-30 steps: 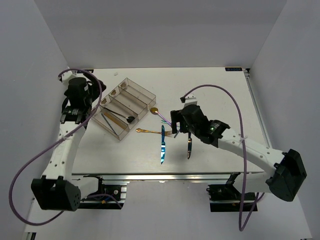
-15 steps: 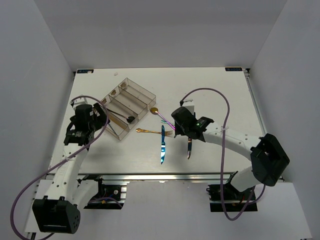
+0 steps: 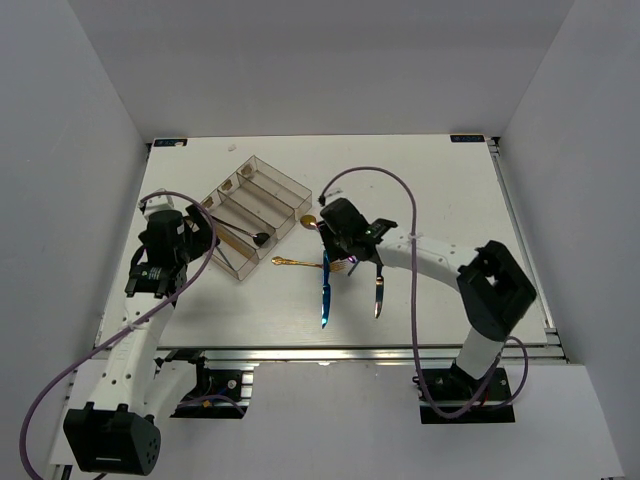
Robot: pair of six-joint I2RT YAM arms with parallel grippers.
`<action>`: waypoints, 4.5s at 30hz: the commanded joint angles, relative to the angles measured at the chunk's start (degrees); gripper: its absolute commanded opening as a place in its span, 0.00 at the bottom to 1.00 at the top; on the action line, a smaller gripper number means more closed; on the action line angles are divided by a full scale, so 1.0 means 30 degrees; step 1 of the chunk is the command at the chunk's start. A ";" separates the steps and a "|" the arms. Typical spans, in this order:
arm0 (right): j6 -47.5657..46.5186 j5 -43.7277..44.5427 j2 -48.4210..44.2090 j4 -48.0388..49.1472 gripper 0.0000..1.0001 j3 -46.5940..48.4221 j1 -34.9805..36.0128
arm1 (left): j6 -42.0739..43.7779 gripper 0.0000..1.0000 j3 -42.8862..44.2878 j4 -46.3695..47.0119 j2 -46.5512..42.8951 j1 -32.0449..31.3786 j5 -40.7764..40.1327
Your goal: Sort the eating utensils into containers
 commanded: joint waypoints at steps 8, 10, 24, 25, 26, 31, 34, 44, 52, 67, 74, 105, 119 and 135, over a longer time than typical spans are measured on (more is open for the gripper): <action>-0.6534 -0.4276 0.5446 -0.1058 0.47 0.7234 -0.1636 | 0.0338 0.98 0.0024 0.0398 0.0078 -0.0068 0.0872; -0.7146 -0.4858 0.6059 -0.1146 0.48 0.7707 -0.1814 | 0.0396 0.98 0.0024 0.0427 0.0224 -0.0068 0.0989; -0.8645 -0.5302 0.8845 -0.1763 0.41 0.9847 -0.2312 | 0.0455 0.98 0.0053 0.0515 0.0458 -0.0098 0.1254; -0.8616 -0.5302 0.9107 -0.1762 0.39 0.9964 -0.2457 | 0.0455 0.98 0.0024 0.0515 0.0459 -0.0098 0.1283; -0.8616 -0.5360 0.9168 -0.1675 0.38 0.9936 -0.2488 | 0.0484 0.98 0.0024 0.0515 0.0459 -0.0098 0.1283; -0.8791 -0.5128 0.9432 -0.1293 0.34 0.9907 -0.2605 | 0.0485 0.98 -0.0006 0.0544 0.0459 -0.0069 0.1371; -0.8821 -0.5504 0.9199 -0.1060 0.22 0.9614 -0.2751 | 0.0514 0.98 -0.0006 0.0573 0.0459 -0.0068 0.1371; -0.8471 -0.5009 0.7443 -0.0707 0.00 0.8881 -0.2781 | 0.0514 0.98 -0.0006 0.0602 0.0459 -0.0069 0.1400; -0.6801 -0.6032 0.3634 -0.1088 0.00 0.8558 -0.2519 | 0.0485 0.98 -0.0035 0.0603 0.0254 -0.0068 0.1371; -0.4663 -1.1366 0.7494 0.3919 0.00 1.4559 -0.0643 | 0.0338 0.98 0.0024 0.0515 -0.0360 -0.0098 0.0727; -0.2759 -1.2185 1.1419 0.6023 0.00 1.9337 -0.0438 | 0.0279 0.98 -0.0035 0.0632 -0.0889 -0.0097 0.0696; -0.6008 -0.9960 1.2863 0.9137 0.48 1.7291 0.0793 | 0.0426 0.98 -0.0064 0.0749 -0.0977 -0.0069 0.1723; -0.0134 0.1535 0.3869 0.1912 0.89 1.0319 0.0852 | 0.0455 0.98 -0.0065 0.0749 -0.0568 -0.0097 0.1840; 0.5417 0.5537 -0.2607 -0.2757 0.68 0.0242 0.0091 | 0.0338 0.98 -0.0123 0.0691 -0.0478 -0.0127 0.1401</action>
